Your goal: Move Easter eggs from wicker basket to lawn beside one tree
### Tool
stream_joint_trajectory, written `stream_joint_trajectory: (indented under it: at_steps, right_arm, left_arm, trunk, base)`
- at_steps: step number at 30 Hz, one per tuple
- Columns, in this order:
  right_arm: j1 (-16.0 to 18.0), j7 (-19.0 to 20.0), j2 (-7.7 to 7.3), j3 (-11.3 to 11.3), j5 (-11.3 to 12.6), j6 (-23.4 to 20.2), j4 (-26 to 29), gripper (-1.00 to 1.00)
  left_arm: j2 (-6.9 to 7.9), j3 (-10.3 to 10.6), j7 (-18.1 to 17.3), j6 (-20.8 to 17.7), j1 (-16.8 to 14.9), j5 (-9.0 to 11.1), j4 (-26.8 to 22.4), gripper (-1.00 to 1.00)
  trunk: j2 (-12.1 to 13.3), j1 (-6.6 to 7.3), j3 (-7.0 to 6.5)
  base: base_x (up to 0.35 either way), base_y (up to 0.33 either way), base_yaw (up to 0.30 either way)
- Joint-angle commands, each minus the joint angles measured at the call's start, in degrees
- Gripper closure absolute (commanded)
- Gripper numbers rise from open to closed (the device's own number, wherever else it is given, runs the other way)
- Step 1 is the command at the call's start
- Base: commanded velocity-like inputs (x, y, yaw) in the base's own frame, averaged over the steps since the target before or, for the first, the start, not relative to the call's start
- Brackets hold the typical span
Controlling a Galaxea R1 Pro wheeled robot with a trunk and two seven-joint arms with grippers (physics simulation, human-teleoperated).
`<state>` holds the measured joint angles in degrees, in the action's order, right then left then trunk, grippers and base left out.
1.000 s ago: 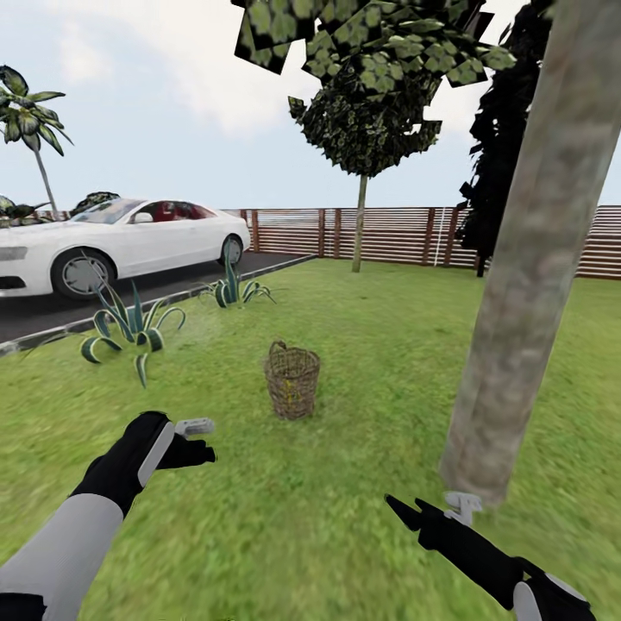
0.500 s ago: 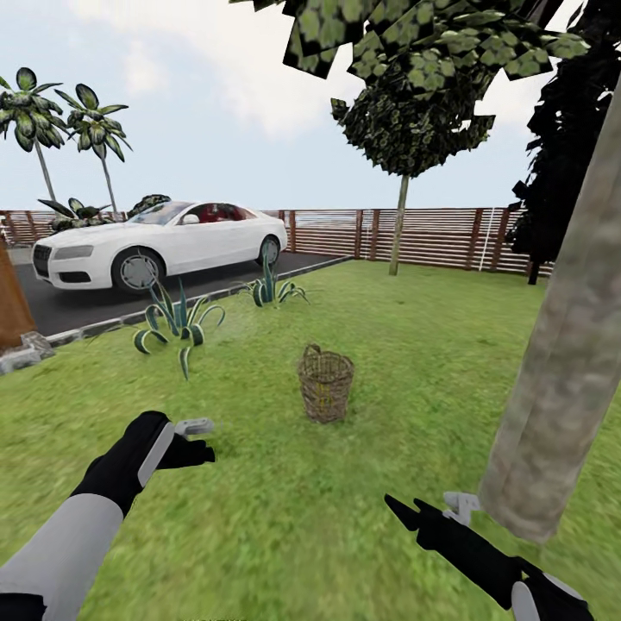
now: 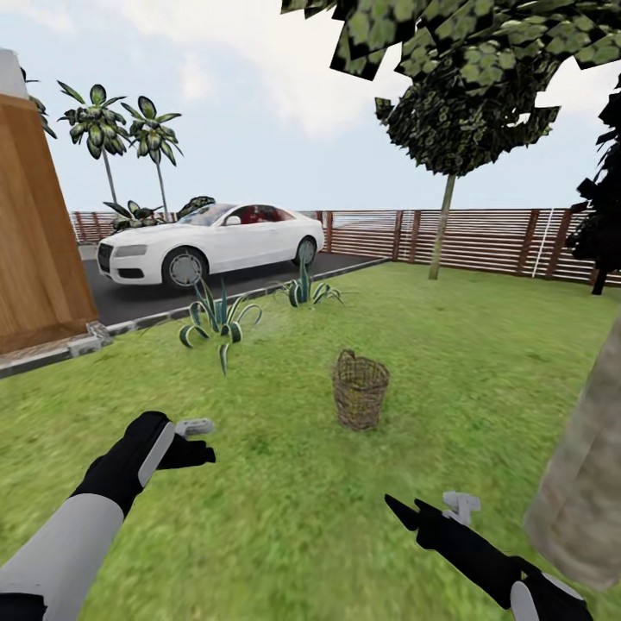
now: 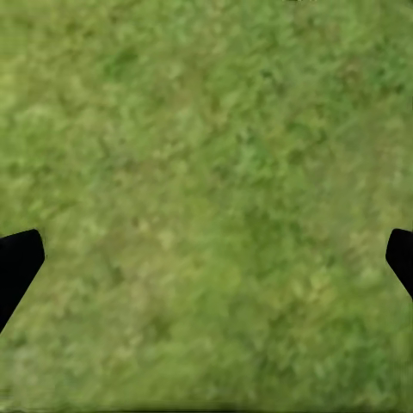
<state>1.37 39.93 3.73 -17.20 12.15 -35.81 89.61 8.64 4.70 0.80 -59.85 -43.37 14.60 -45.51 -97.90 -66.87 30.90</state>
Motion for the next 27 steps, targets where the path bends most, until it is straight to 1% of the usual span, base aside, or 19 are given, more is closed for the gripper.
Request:
stream_joint_trajectory:
  at_steps: [1,7,10,27]
  right_arm:
    - [0.0,0.2,0.05,-0.2,0.2,-0.4,0.0,-1.00]
    - [0.0,0.1,0.05,-0.2,0.2,-0.4,0.0,-1.00]
    - [0.0,0.2,0.05,-0.2,0.2,-0.4,0.0,-1.00]
    - [0.0,0.2,0.05,-0.2,0.3,-0.4,0.0,-1.00]
  left_arm:
    - [0.04,0.2,0.1,-0.2,0.0,0.2,-0.1,-1.00]
    - [-0.02,0.2,0.1,-0.2,0.0,0.2,0.0,-1.00]
    - [-0.02,0.2,0.1,-0.2,0.0,0.2,0.1,-1.00]
    - [0.03,0.2,0.1,-0.2,0.0,0.2,-0.1,-1.00]
  trunk:
    - [0.4,0.23,-0.12]
    - [2.8,1.55,-1.20]
    - [4.0,2.21,-1.73]
    - [10.8,5.94,-4.79]
  base:
    - [0.000,0.000,0.288]
    - [0.000,0.000,0.270]
    - [0.000,0.000,0.157]
    - [0.000,0.000,0.015]
